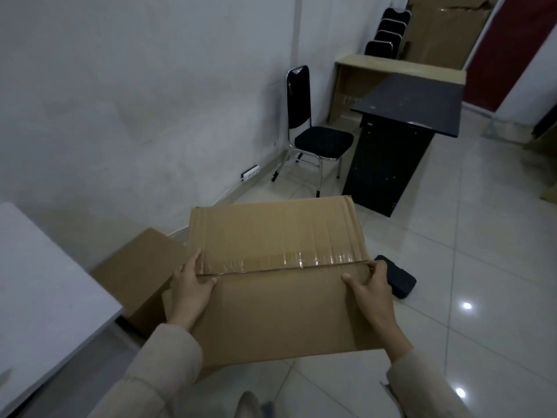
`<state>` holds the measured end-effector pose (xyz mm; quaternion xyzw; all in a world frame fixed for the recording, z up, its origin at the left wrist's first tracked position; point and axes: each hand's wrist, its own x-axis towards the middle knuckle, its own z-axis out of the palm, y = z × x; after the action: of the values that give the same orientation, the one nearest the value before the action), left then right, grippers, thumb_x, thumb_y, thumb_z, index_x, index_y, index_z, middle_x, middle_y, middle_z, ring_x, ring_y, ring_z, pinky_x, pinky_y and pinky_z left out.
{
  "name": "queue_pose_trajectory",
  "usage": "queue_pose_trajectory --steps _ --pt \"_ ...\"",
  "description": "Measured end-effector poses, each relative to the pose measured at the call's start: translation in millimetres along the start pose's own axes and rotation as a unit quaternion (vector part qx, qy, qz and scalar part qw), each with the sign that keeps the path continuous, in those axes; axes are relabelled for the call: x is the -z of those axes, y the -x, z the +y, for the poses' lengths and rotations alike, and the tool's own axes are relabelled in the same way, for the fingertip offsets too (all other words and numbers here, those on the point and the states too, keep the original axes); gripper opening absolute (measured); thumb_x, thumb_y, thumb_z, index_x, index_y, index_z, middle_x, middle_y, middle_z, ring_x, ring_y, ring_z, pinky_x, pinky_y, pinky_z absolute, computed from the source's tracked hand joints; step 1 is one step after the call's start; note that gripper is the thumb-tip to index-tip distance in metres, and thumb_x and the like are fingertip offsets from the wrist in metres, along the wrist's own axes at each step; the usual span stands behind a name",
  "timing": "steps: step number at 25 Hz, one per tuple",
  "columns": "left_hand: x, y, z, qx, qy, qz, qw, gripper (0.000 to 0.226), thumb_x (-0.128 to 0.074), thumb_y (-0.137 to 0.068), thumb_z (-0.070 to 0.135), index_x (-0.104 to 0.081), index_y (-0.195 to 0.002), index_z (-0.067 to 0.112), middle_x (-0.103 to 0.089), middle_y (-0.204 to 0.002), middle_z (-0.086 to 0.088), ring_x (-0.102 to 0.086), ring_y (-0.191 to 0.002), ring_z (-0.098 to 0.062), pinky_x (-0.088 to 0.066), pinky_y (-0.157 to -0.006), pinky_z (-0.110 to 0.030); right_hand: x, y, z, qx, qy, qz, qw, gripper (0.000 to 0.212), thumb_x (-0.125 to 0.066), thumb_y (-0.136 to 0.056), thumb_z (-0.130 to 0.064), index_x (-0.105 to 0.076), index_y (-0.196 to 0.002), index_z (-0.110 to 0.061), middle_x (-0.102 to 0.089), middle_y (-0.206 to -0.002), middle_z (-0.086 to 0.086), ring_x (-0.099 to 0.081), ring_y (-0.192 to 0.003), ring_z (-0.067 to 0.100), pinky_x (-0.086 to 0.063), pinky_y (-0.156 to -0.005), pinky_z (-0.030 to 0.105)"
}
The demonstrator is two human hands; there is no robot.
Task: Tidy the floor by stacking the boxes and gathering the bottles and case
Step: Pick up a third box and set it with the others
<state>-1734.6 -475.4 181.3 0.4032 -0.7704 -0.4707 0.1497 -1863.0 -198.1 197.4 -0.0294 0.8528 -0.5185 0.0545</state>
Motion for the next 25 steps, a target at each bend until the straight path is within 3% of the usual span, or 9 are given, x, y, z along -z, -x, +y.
queue_pose_trajectory --steps 9,17,22,25 --pt "-25.5 -160.5 66.6 0.022 0.031 0.026 0.999 0.067 -0.061 -0.083 0.003 -0.035 -0.141 0.024 -0.026 -0.146 -0.017 -0.034 -0.133 -0.035 -0.026 -0.113 -0.040 -71.4 -187.6 -55.0 0.040 -0.003 -0.042 0.998 0.046 -0.064 -0.084 -0.022 -0.037 -0.118 -0.008 -0.047 -0.104 0.001 -0.047 -0.091 0.019 -0.038 -0.076 0.032" --pt "-62.3 -276.0 99.6 0.096 0.084 0.143 0.981 0.066 -0.069 -0.078 0.011 -0.041 -0.137 0.023 -0.028 -0.143 -0.018 -0.035 -0.131 -0.034 -0.028 -0.109 -0.038 -153.6 -372.0 -103.7 0.094 0.007 -0.158 0.983 0.049 -0.067 -0.081 -0.018 -0.039 -0.120 -0.006 -0.054 -0.122 0.013 -0.050 -0.100 0.022 -0.039 -0.081 0.032" --pt "-82.1 -331.3 114.6 0.150 0.135 0.214 0.956 0.060 -0.067 -0.080 0.010 -0.044 -0.135 0.020 -0.032 -0.145 -0.015 -0.030 -0.135 -0.031 -0.028 -0.109 -0.039 -208.4 -459.6 -137.0 0.122 0.027 -0.227 0.966 0.048 -0.067 -0.082 -0.016 -0.038 -0.119 -0.006 -0.052 -0.114 0.008 -0.052 -0.104 0.026 -0.042 -0.084 0.035" --pt "-81.5 -361.7 105.5 0.173 0.139 0.246 0.944 0.060 -0.067 -0.080 0.007 -0.043 -0.135 0.015 -0.036 -0.144 -0.014 -0.033 -0.134 -0.029 -0.029 -0.106 -0.034 -256.6 -495.5 -152.7 0.130 0.051 -0.272 0.952 0.050 -0.068 -0.081 -0.018 -0.038 -0.120 -0.007 -0.053 -0.119 0.011 -0.052 -0.106 0.026 -0.045 -0.088 0.040"
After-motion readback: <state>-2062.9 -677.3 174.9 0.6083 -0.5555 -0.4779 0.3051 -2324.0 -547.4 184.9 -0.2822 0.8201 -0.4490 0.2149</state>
